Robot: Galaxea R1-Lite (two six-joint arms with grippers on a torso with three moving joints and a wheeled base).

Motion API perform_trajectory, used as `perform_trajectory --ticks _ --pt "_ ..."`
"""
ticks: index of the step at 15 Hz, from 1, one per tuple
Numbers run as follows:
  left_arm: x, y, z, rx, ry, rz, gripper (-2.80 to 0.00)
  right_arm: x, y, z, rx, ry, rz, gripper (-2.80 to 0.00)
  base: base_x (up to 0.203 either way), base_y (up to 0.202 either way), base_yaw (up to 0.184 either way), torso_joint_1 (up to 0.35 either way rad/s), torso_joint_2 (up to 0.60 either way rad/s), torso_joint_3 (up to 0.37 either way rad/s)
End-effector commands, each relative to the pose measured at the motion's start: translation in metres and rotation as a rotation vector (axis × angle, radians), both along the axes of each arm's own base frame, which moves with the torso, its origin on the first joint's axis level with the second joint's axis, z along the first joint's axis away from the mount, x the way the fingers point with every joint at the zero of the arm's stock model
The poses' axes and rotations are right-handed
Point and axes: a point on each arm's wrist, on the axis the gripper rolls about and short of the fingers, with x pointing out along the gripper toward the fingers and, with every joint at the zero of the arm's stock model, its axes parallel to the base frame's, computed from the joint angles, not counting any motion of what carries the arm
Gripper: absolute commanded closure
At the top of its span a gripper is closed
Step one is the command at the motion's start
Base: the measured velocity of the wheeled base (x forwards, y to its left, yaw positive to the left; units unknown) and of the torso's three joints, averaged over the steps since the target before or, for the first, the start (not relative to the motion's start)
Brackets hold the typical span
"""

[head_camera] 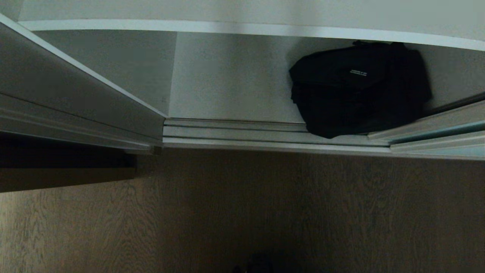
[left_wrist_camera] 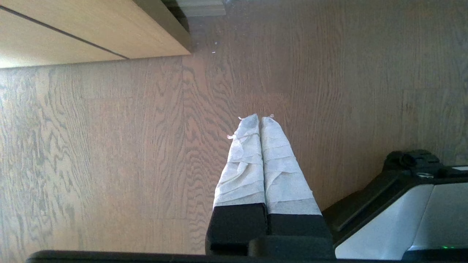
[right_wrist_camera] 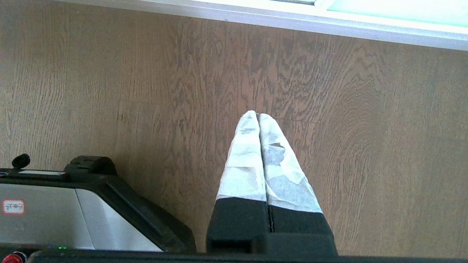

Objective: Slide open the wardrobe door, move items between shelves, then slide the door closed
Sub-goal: Place the bag on the higher shelf

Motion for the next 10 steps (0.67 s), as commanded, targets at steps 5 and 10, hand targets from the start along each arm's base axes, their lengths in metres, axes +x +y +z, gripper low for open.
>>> perform_trajectory --ticks 5,10 --pt "0.0004 0.0001 -0.0001 -0.012 0.002 0.006 0.00 -0.0001 0.0000 -0.0001 0.000 -0.002 0.000 0.00 0.000 0.000 0.000 0.000 0.00 0.000" --pt "0.0004 0.0001 -0.0001 -0.010 0.002 0.007 0.00 -0.0001 0.0000 -0.0001 0.000 -0.002 0.000 0.00 0.000 0.000 0.000 0.000 0.00 0.000"
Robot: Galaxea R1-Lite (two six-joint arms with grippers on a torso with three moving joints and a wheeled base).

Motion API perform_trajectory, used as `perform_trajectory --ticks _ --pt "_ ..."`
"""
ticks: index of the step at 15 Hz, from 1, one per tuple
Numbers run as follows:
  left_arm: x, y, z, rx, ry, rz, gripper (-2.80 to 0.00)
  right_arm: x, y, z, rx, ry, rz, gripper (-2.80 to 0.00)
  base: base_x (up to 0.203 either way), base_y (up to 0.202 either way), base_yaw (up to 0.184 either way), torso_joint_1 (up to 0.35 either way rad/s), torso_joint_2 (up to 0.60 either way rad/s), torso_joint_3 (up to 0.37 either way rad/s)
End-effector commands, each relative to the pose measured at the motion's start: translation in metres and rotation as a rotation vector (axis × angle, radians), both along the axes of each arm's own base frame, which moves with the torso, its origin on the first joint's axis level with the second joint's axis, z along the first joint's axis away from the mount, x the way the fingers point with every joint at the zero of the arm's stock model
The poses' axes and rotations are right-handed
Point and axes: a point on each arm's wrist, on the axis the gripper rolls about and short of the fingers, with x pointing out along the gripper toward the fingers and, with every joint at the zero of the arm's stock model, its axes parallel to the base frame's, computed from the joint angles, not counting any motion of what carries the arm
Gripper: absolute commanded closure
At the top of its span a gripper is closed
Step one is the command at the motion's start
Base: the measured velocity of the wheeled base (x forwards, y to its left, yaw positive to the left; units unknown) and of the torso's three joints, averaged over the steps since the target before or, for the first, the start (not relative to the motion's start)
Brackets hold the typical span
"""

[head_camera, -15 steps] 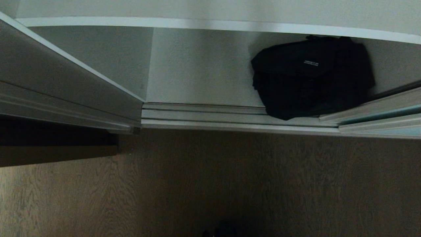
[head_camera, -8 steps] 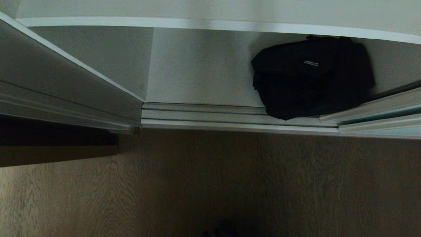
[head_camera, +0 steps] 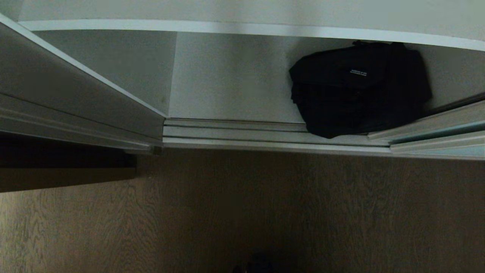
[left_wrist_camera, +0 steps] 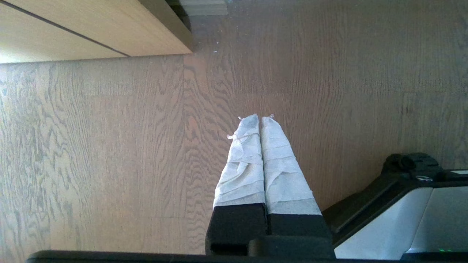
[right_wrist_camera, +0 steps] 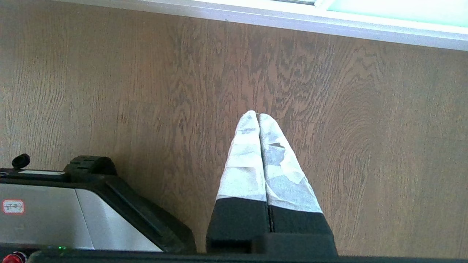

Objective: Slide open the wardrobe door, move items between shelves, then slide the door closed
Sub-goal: Place the bag on the higher shelf

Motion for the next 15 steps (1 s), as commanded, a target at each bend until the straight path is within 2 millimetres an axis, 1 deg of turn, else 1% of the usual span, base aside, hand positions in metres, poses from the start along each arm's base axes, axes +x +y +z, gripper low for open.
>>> perform_trajectory --ticks 1,15 --pt "0.0002 0.0000 0.0000 0.010 0.003 0.000 0.00 -0.0002 0.0000 0.0000 0.000 -0.002 0.000 0.00 0.000 0.000 0.000 0.000 0.00 0.000" --pt "0.0002 0.0000 0.0002 -0.027 0.002 -0.001 0.00 -0.0002 0.0000 0.0000 0.000 -0.002 0.000 0.00 0.000 0.000 0.000 0.000 0.00 0.000"
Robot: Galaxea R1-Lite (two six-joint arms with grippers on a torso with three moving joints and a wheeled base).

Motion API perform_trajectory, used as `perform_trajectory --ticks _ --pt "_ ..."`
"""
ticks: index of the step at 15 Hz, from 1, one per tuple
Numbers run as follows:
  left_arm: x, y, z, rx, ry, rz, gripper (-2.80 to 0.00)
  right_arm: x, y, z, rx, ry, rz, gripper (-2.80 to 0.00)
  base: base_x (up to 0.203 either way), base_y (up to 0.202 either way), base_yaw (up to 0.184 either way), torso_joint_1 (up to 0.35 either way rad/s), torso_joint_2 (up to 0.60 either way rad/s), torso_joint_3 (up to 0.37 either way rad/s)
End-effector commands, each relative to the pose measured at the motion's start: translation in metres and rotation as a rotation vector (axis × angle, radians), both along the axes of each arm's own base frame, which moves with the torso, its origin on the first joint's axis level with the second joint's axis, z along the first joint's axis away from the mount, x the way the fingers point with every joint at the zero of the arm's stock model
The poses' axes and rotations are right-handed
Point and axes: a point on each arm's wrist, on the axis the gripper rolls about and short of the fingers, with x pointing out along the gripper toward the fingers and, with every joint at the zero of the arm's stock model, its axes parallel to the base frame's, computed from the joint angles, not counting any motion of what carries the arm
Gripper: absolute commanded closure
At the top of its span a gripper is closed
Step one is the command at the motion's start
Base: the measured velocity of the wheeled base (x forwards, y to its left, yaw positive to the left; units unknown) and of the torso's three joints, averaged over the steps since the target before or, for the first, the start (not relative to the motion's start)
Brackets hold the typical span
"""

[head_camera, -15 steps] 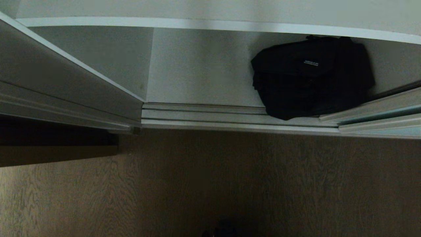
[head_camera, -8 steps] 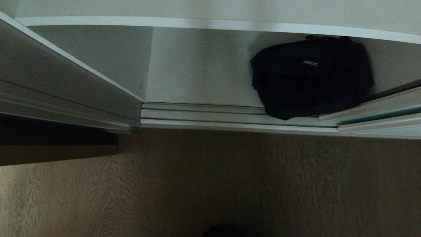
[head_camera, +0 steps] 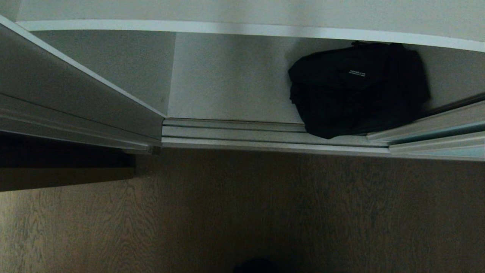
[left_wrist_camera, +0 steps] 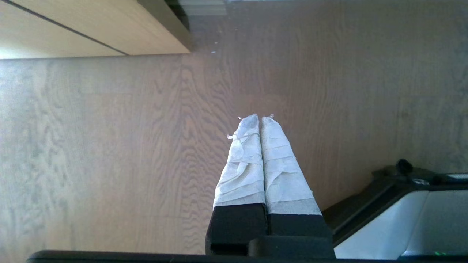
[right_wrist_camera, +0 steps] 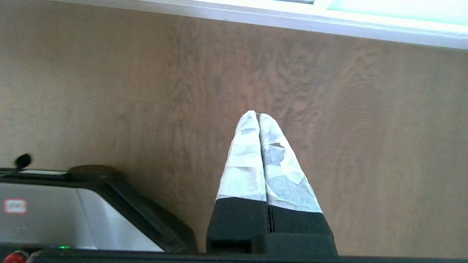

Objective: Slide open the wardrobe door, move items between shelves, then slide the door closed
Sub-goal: Place the bag on the higher shelf

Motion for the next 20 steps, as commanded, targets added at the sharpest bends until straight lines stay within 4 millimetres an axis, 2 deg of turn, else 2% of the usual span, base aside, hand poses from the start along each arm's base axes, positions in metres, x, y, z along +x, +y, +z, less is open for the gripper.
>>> perform_trajectory --ticks 1,15,20 --pt "0.0001 0.0000 0.0000 -0.011 0.003 0.000 0.00 -0.0001 0.0000 -0.0005 0.000 -0.001 -0.001 0.00 0.000 0.000 0.000 0.000 0.00 0.000" --pt "0.0001 0.0000 0.0000 -0.014 0.003 0.000 0.00 -0.0001 0.0000 -0.0003 0.000 -0.001 -0.001 0.00 0.000 0.185 -0.002 0.003 0.00 0.002" --pt "0.0001 0.0000 0.0000 -0.019 0.003 0.002 0.00 -0.0002 0.0000 0.0000 0.000 -0.002 -0.001 0.00 0.000 0.037 0.001 0.001 0.00 0.001"
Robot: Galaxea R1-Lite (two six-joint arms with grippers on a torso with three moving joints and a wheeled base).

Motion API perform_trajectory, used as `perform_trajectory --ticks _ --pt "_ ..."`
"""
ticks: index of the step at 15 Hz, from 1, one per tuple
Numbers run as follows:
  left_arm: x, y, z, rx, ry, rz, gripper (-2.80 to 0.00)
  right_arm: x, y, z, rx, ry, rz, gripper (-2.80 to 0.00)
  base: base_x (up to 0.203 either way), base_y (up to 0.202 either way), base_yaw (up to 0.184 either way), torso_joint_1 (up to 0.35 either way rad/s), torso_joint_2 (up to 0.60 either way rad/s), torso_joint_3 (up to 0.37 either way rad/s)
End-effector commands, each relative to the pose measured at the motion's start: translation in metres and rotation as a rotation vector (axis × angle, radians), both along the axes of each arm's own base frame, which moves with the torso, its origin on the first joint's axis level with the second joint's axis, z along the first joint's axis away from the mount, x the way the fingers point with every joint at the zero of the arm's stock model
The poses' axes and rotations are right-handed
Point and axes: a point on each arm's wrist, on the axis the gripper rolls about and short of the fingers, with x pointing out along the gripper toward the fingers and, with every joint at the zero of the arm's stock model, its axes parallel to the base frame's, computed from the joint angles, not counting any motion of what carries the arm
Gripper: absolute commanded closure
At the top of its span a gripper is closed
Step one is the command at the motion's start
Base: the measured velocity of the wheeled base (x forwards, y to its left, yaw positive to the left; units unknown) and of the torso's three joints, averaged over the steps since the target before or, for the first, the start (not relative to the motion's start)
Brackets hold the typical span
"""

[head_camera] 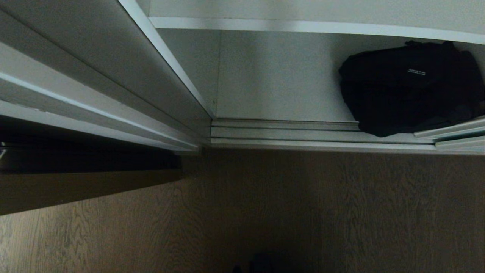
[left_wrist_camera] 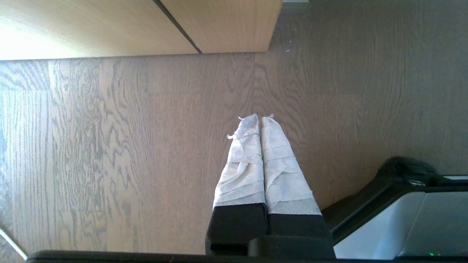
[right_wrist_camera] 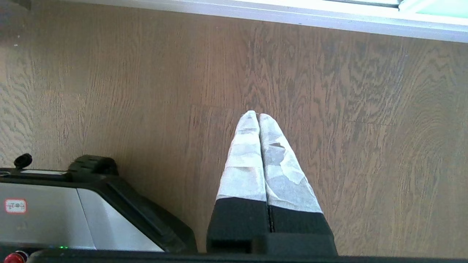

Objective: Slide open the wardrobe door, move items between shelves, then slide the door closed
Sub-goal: Place the bag on the higher shelf

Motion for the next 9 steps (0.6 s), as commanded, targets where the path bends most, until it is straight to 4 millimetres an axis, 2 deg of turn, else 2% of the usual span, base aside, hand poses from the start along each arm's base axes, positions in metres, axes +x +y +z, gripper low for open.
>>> perform_trajectory --ticks 1,9 --pt "0.0001 0.0000 0.0001 -0.002 0.002 0.000 0.00 -0.0002 0.0000 0.0000 0.000 -0.002 -0.001 0.00 0.000 0.000 0.000 0.000 0.00 0.000" --pt "0.0001 0.0000 0.0001 -0.002 0.002 0.000 0.00 -0.0001 0.0000 -0.0003 -0.002 -0.002 -0.001 0.00 0.000 0.000 0.000 0.000 0.00 0.000"
